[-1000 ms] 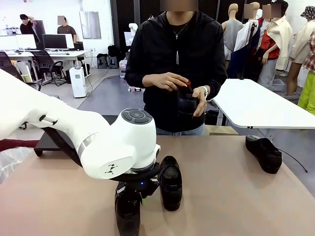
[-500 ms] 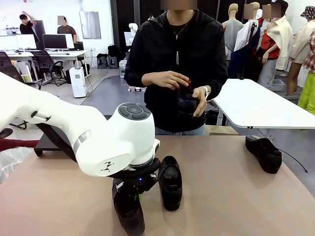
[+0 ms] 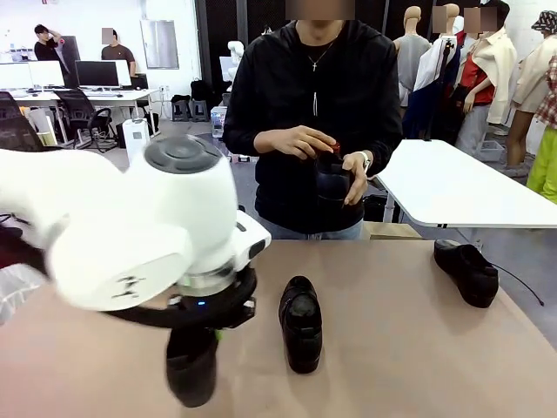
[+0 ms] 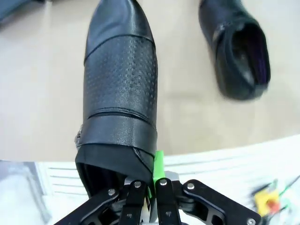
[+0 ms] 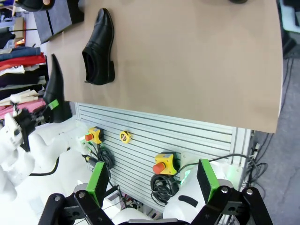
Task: Organize the shoes by placing them on the stand.
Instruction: Place the Shoe from the middle of the table onto the Shoes Stand.
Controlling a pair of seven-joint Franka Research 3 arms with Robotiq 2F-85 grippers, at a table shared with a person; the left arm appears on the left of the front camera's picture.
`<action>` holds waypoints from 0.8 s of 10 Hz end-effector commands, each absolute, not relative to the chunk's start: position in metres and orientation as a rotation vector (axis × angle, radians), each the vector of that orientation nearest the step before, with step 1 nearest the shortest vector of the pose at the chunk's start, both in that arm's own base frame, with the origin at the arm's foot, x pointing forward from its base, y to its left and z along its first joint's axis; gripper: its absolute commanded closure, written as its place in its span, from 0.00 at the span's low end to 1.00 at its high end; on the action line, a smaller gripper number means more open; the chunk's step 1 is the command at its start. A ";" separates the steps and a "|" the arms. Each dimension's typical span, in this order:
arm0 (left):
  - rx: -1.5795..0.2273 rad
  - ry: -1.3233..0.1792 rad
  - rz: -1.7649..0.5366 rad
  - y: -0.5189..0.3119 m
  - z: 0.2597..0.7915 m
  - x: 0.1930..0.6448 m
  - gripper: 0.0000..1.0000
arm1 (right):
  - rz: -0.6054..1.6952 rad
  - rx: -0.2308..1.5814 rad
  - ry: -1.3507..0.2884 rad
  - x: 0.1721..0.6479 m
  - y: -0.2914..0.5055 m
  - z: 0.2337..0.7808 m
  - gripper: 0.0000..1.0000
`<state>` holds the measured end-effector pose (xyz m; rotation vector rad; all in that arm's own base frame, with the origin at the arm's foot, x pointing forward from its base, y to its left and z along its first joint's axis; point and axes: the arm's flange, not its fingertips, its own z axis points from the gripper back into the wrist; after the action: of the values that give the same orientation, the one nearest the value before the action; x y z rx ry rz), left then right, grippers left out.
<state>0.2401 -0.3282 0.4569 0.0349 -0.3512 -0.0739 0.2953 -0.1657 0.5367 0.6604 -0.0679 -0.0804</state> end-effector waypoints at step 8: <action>0.095 -0.228 -0.168 -0.287 0.480 0.263 1.00 | -0.078 0.661 -0.066 0.294 -0.167 0.540 0.00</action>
<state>0.2293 -0.2942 0.4671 0.1045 -0.2603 -0.2017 0.2952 -0.1657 0.5369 0.6602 -0.0682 -0.0803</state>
